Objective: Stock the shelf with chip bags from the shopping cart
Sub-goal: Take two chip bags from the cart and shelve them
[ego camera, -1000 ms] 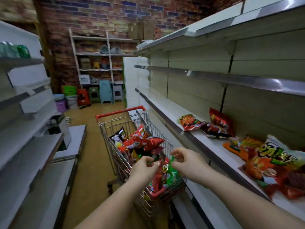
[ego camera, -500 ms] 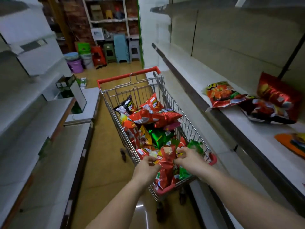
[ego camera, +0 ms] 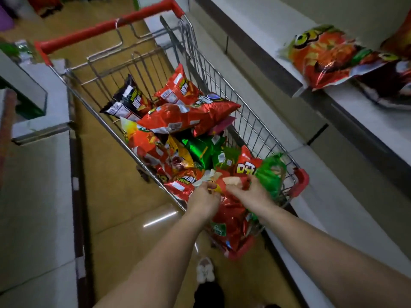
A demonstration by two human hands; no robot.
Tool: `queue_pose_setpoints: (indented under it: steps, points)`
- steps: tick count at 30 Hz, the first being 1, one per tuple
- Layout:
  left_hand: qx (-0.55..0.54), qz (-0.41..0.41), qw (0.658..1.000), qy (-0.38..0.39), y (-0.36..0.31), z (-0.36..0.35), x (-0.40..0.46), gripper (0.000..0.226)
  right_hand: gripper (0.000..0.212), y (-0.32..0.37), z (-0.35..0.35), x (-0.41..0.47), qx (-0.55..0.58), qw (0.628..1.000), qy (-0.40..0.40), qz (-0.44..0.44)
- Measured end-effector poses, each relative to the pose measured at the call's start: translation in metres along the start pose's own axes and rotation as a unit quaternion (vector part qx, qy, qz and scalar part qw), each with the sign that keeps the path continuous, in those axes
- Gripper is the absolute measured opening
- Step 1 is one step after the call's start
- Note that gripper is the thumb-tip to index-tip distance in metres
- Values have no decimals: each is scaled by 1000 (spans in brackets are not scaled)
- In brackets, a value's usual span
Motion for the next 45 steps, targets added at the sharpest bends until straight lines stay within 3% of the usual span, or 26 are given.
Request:
queue_pose_setpoints:
  steps: [5,10,14,19,25,29,31,33,35,37,39,41,43,45]
  points:
    - [-4,24,998,57,8,-5,26,27,68,-10,-20,23,37,999,-7,-33]
    - [-21,38,997,61,14,-2,45,26,72,-8,-33,48,58,997,10,-43]
    - [-42,47,996,55,18,4,53,30,25,1,-40,61,58,997,20,-41]
    - [-110,52,991,49,23,7,63,29,16,7,-34,70,92,995,29,-35]
    - [-191,64,977,64,12,14,63,57,31,20,-16,79,222,973,36,-56]
    - [-180,64,975,114,2,20,65,72,10,33,-6,79,323,938,98,-83]
    - [-171,60,971,156,-5,21,67,82,24,37,-1,79,365,919,123,-81]
    - [-163,61,968,183,-9,21,67,84,20,41,1,78,367,917,138,-78]
    - [-181,58,965,181,-10,22,67,59,11,48,2,76,310,936,151,-74]
    - [-216,67,962,151,-8,22,69,39,22,54,9,79,202,970,134,-33]
    - [-235,72,962,120,-8,21,70,39,31,66,27,82,61,994,74,58]
    - [-242,73,963,95,-10,20,71,40,39,73,50,83,-69,991,-26,113]
    - [-235,75,966,81,-13,17,71,50,43,66,73,89,-173,972,-107,118]
    - [-219,77,970,69,-13,12,71,58,50,49,84,92,-243,959,-117,83]
Point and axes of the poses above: each hand's wrist, its own x-axis towards the middle knuckle, its own z-axis out of the back of the hand, y = z × x, the point moved 3 cm from there along x, towards the middle knuckle, and after that the axes turned 5 degrees about x, right-handed, at the moved point
